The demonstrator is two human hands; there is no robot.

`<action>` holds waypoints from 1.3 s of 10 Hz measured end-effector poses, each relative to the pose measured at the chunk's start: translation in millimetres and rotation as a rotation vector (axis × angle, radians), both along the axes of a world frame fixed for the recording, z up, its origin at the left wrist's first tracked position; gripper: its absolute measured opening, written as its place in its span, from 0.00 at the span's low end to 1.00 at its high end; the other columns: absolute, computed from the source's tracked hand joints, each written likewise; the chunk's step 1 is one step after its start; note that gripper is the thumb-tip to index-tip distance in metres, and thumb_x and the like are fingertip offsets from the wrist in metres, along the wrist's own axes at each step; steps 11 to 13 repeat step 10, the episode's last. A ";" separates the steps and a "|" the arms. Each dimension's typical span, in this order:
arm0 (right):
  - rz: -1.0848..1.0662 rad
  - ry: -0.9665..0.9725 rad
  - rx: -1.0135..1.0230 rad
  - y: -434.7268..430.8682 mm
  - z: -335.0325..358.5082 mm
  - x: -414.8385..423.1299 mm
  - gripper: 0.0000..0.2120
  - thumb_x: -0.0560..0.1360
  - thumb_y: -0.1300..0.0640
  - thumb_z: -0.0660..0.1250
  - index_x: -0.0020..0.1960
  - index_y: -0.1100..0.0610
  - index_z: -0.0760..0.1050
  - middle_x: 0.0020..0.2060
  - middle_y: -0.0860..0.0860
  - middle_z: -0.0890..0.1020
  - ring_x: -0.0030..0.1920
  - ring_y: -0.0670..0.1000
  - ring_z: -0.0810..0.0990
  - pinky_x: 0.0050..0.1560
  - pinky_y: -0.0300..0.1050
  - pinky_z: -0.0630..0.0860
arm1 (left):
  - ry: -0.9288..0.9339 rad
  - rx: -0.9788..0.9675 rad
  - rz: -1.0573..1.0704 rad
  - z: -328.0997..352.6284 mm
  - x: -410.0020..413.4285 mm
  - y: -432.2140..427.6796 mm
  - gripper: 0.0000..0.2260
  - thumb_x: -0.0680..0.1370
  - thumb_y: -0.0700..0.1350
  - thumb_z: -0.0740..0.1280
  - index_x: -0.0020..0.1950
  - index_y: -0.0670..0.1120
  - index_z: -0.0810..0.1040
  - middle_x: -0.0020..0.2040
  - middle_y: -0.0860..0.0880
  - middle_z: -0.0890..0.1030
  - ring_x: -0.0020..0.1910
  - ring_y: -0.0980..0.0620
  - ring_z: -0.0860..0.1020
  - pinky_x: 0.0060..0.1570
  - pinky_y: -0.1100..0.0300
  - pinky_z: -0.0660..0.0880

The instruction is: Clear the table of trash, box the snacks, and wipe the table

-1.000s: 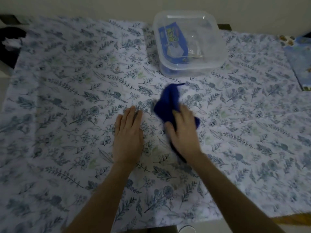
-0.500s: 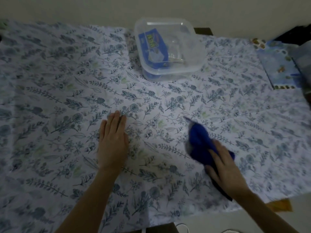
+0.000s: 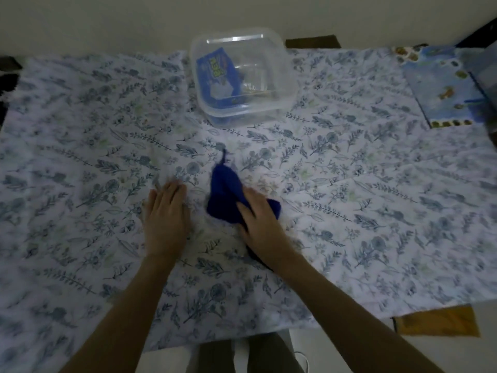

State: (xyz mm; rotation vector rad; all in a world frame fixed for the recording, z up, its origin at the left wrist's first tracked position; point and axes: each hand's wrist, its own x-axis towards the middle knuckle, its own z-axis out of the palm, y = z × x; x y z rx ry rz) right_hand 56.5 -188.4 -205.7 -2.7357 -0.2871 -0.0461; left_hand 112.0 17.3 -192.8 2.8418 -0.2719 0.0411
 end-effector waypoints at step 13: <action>-0.637 0.250 -0.269 -275.1 67.2 -81.6 0.32 0.81 0.48 0.54 0.76 0.64 0.47 0.75 0.65 0.50 0.75 0.65 0.48 0.74 0.63 0.47 | 0.353 0.171 -0.378 46.3 -72.1 -223.7 0.25 0.82 0.49 0.50 0.78 0.43 0.50 0.79 0.44 0.49 0.78 0.48 0.49 0.77 0.51 0.51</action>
